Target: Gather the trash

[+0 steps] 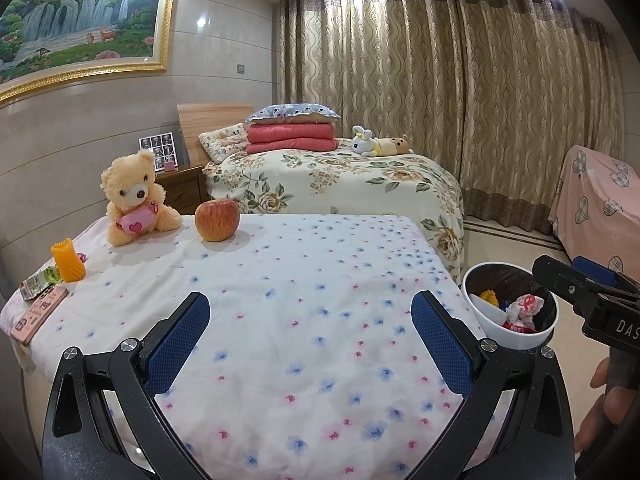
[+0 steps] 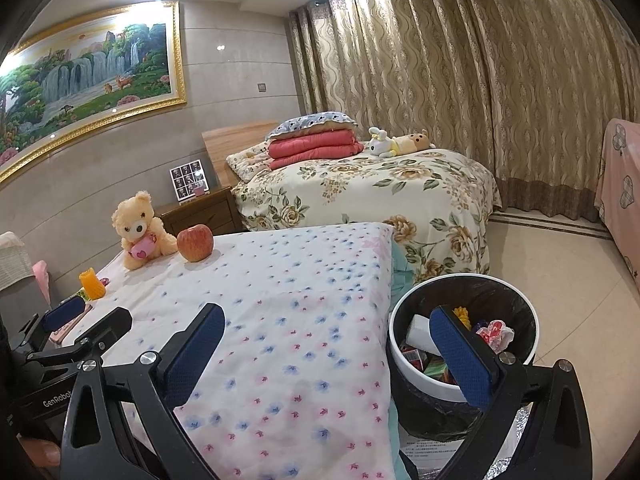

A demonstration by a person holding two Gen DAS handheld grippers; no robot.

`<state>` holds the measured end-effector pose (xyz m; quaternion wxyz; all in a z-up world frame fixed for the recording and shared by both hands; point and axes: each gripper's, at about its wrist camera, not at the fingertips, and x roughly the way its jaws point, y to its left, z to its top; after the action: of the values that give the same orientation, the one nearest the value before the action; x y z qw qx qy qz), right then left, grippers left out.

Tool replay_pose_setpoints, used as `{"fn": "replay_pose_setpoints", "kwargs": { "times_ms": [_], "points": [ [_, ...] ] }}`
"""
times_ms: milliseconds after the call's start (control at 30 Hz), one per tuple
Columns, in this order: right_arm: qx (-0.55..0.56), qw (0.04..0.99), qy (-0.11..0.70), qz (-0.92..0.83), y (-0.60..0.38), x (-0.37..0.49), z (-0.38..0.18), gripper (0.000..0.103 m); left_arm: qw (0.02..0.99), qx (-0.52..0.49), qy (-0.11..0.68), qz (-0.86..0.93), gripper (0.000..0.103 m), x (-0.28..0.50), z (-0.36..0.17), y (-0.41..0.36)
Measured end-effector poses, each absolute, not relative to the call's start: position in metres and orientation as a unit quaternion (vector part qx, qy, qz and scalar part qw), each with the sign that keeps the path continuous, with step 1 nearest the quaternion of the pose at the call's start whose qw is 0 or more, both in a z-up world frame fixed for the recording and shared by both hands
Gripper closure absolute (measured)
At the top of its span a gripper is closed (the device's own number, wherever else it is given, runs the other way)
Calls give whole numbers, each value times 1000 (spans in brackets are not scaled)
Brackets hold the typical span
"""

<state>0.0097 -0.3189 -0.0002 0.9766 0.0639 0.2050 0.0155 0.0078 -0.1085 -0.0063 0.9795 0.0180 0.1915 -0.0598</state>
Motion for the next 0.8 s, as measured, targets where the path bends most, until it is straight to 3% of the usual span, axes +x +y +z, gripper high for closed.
{"fn": "replay_pose_setpoints", "kwargs": {
  "times_ms": [800],
  "points": [
    [64, 977, 205, 16, -319, 10, 0, 0, 979, 18, 195, -63, 0, 9, -7, -109]
  ]
}}
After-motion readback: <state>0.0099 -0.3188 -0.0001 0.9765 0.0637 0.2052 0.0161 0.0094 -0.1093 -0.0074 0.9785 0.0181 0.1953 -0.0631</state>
